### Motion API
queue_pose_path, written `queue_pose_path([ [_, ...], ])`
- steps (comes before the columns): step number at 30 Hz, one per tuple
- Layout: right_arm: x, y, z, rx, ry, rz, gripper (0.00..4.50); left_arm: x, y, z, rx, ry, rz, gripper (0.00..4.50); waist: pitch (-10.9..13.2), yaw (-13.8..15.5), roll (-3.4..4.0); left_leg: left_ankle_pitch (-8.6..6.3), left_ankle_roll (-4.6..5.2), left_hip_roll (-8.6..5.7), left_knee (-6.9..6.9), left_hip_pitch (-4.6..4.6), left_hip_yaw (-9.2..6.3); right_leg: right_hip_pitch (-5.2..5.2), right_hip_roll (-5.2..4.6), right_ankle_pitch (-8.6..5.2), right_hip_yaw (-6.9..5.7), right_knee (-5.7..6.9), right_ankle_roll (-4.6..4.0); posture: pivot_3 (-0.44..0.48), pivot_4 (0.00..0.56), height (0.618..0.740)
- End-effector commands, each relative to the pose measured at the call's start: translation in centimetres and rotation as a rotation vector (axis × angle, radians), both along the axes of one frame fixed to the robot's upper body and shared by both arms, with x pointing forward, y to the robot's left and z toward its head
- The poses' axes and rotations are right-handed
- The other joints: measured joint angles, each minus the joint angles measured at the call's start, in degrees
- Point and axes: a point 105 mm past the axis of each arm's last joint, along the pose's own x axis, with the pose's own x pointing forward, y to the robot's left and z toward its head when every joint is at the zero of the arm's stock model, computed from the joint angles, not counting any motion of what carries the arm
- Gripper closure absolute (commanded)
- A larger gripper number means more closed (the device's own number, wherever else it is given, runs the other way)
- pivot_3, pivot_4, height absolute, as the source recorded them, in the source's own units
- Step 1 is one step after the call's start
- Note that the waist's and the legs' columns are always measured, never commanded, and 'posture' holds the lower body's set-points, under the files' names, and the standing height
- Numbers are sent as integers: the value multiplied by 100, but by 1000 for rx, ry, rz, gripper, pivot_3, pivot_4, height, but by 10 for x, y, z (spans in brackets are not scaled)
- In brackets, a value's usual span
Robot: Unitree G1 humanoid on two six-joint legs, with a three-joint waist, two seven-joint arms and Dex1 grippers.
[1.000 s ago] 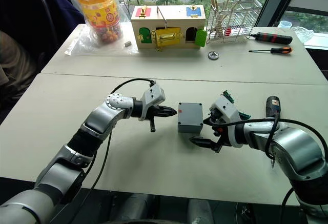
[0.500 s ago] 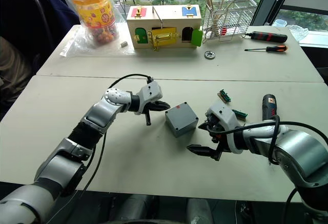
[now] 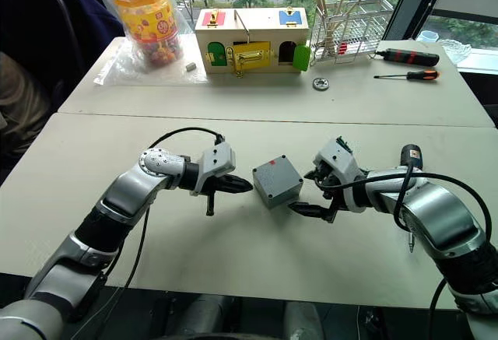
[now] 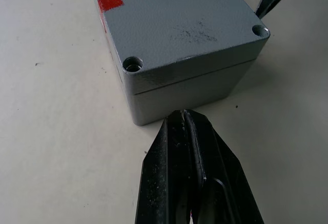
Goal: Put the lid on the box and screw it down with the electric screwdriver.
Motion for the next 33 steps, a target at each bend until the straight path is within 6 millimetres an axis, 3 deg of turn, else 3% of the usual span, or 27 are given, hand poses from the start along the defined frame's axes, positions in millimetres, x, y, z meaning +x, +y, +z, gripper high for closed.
queue_pose_path([
  [1, -10, 13, 10, 40, -9, 65, 20, 9, -3, 9, -18, -50, 30, 4500, 0, -5, 0, 0, 0, 0, -1, 0, 0, 0, 0, 0, 0, 0, 0, 0, 150, 740],
  [6, -17, 17, 8, 63, 19, 66, 20, 20, -3, 8, -17, -80, 69, 4500, 0, -6, -1, 0, 0, 0, 0, 0, 0, -1, 1, 0, 0, 1, 0, 0, 150, 740],
  [23, -24, 25, 4, 68, 30, 59, 20, 24, -11, 9, -30, -83, 62, 4500, -1, -1, -2, 0, 0, 0, 0, 0, 1, -2, 0, 0, 0, 4, 0, 0, 150, 740],
  [25, -22, 14, 9, 45, 0, 34, 20, 20, -6, 9, -7, -74, 46, 4500, -1, 6, -2, 0, 0, 0, 0, 0, 0, -2, 0, 0, 0, 4, 0, 0, 150, 740],
  [27, -13, -2, 30, 73, -144, -18, 20, 18, 5, 12, 10, -69, 45, 4500, -1, 6, -2, 0, 0, -2, 0, 0, -2, -2, -1, 0, 0, 4, 0, 0, 150, 740],
  [29, -1, -23, 58, 128, -327, -116, 20, 21, 17, 21, -14, -59, 87, 4500, -1, -9, -2, 0, 0, -3, -1, -1, 0, -3, -2, 0, 0, 4, 0, 0, 150, 740],
  [33, 10, -62, 80, 113, -408, -282, 20, 24, 25, 53, -182, 35, 138, 4500, -1, -2, -2, 0, 0, -1, 3, 0, -1, -1, 1, 0, 0, 7, 0, 0, 150, 740],
])
